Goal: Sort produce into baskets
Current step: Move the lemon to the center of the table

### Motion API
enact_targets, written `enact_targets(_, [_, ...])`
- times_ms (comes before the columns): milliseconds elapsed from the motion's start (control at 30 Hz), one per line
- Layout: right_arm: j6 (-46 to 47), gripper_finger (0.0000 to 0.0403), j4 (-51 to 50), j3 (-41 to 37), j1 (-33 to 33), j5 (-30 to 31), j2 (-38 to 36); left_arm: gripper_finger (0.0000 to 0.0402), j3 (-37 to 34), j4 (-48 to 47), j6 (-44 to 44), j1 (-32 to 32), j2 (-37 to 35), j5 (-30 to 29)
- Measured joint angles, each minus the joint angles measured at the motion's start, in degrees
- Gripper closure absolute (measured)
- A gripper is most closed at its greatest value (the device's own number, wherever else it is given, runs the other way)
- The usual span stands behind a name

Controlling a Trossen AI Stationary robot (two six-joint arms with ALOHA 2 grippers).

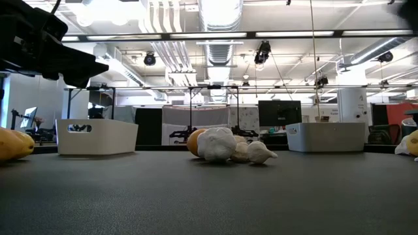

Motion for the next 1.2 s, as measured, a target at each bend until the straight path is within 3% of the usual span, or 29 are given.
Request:
enact_targets(133, [-11.5, 0.0194, 1.5, 4.1, -5.2, 22.2, 0.0, 0.0212, 0.0, 0.0, 0.0, 0.0, 0.0, 0.0])
enact_targets(200, [-19.2, 0.0203, 4.3, 4.7, -8.2, 29.7, 0.1, 0.0212, 0.0, 0.0, 0.0, 0.0, 0.0, 0.0])
enact_targets(267, [-26.4, 0.021, 7.5, 4.5, -11.9, 33.5, 0.1, 0.0212, 0.0, 0.0, 0.0, 0.0, 0.0, 0.0])
enact_targets(433, [-39.0, 0.0206, 18.4, 2.3, -24.5, 34.3, 0.3, 0.0212, 0.0, 0.0, 0.0, 0.0, 0.0, 0.0])
enact_targets(600, [-48.5, 0.02, 29.3, 2.1, -38.1, 29.8, 0.4, 0.0212, 0.0, 0.0, 0.0, 0.0, 0.0, 0.0])
enact_targets(833, [-50.2, 0.0206, 54.1, -1.5, -53.3, 4.7, 2.9, 0.0212, 0.0, 0.0, 0.0, 0.0, 0.0, 0.0])
enact_targets(1000, [-47.1, 0.0202, 59.7, -2.0, -57.7, -2.8, 8.2, 0.0212, 0.0, 0.0, 0.0, 0.0, 0.0, 0.0])
enact_targets(1200, [-47.1, 0.0199, 59.8, -2.1, -58.1, -3.4, 11.8, 0.0212, 0.0, 0.0, 0.0, 0.0, 0.0, 0.0])
